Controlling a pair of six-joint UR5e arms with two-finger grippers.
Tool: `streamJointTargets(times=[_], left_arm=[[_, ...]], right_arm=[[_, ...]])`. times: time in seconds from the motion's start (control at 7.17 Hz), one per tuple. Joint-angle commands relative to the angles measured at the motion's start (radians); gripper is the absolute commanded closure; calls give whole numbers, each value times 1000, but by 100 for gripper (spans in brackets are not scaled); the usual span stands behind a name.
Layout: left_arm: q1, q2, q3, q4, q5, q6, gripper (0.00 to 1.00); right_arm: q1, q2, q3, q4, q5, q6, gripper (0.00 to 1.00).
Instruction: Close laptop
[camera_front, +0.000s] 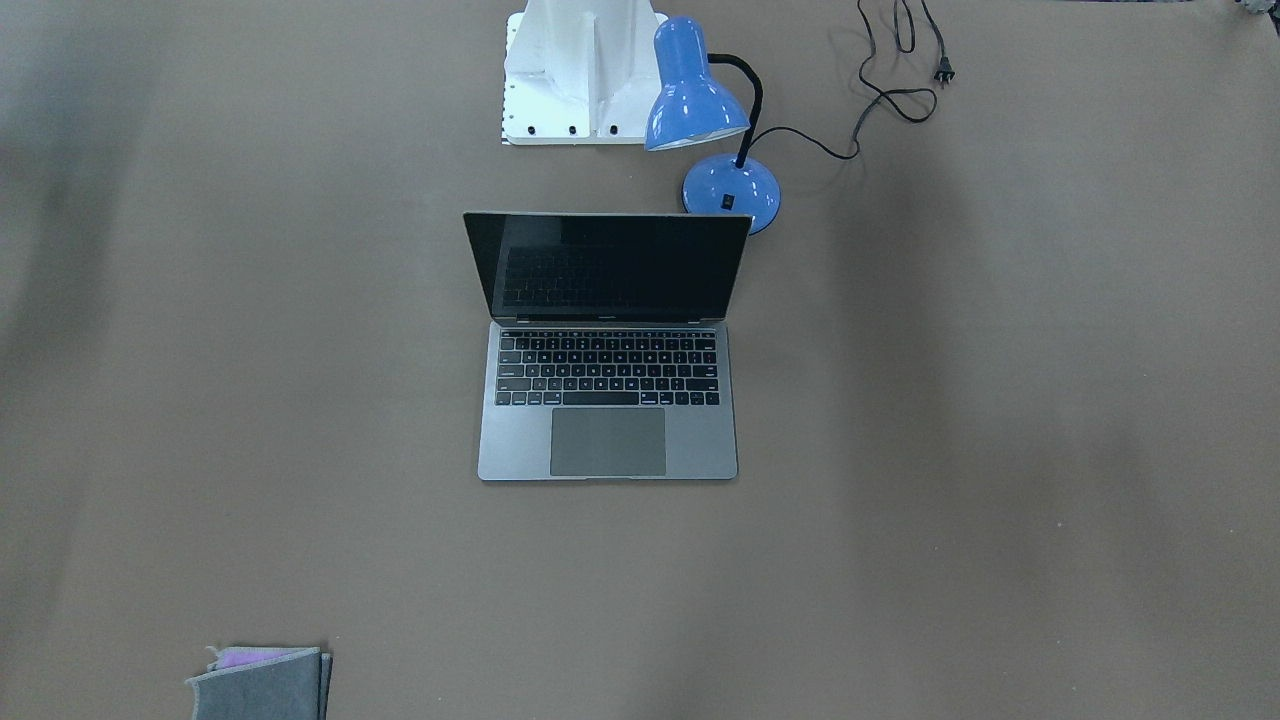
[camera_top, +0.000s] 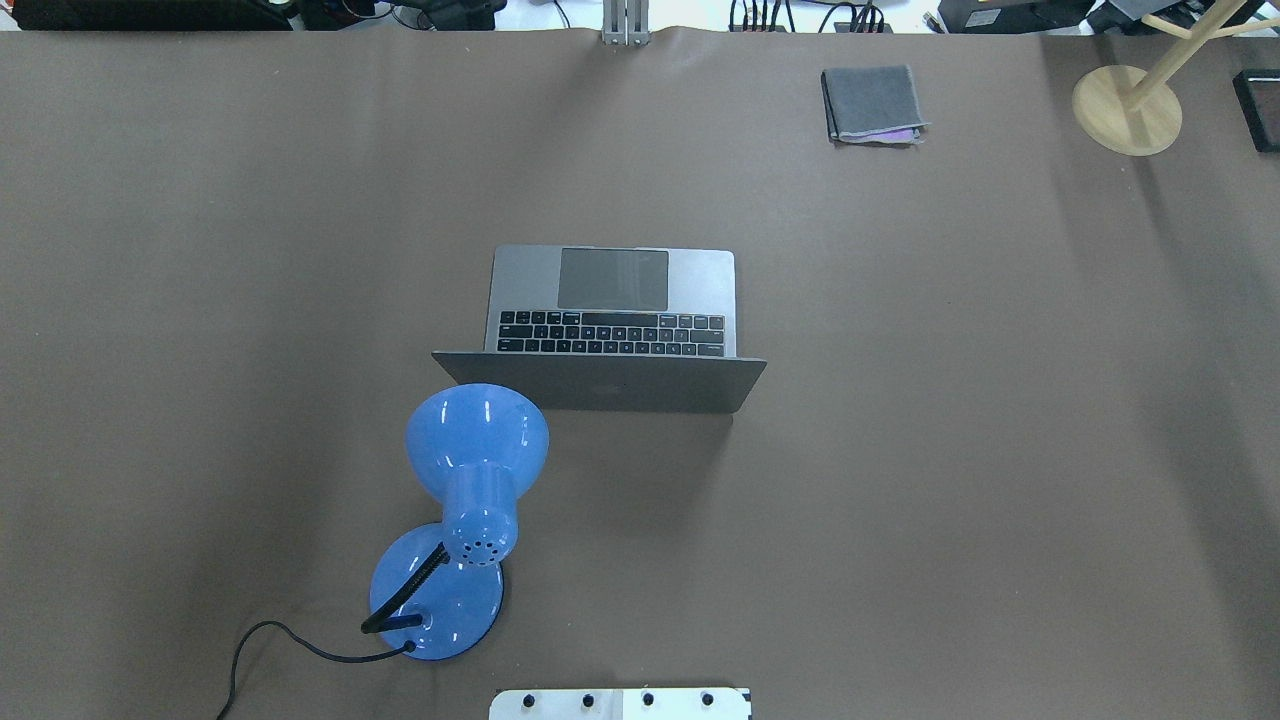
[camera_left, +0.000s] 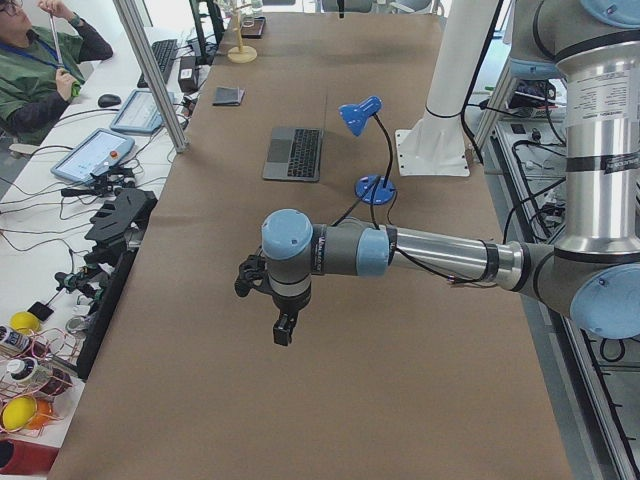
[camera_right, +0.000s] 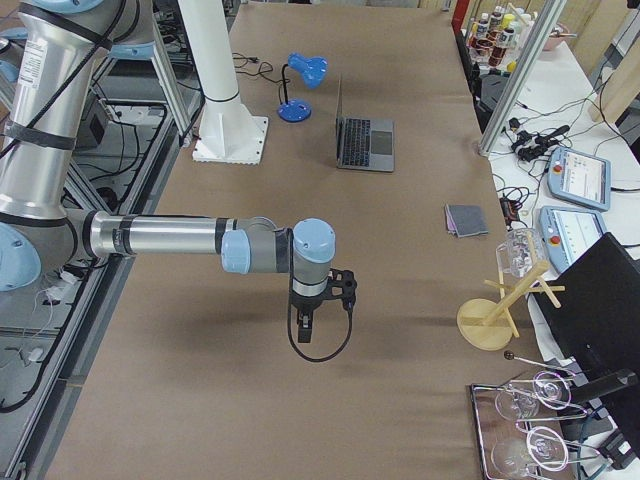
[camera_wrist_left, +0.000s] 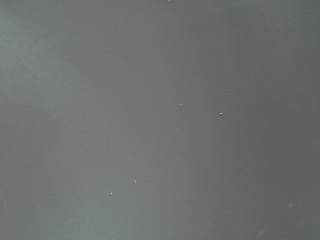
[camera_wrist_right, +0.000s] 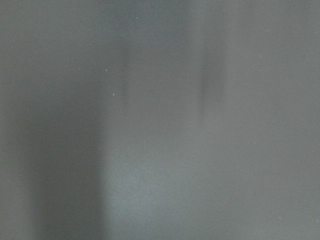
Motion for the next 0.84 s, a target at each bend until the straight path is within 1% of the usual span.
streamJointTargets(times=[0.0,0.42,0.56,0.7], left_arm=[[0,0,-6,-1,0,0,1],[0,-11,-12,-3,0,0,1],[0,-15,-18,-4,-3,-2,1],[0,-21,-28,-4,-2,-2,1]], right_arm=[[0,-2,0,0,0,0,0],[0,1,3,1,2,2,0],[0,1,5,56,0,3,0],[0,-4,-5,174,0,8,0]])
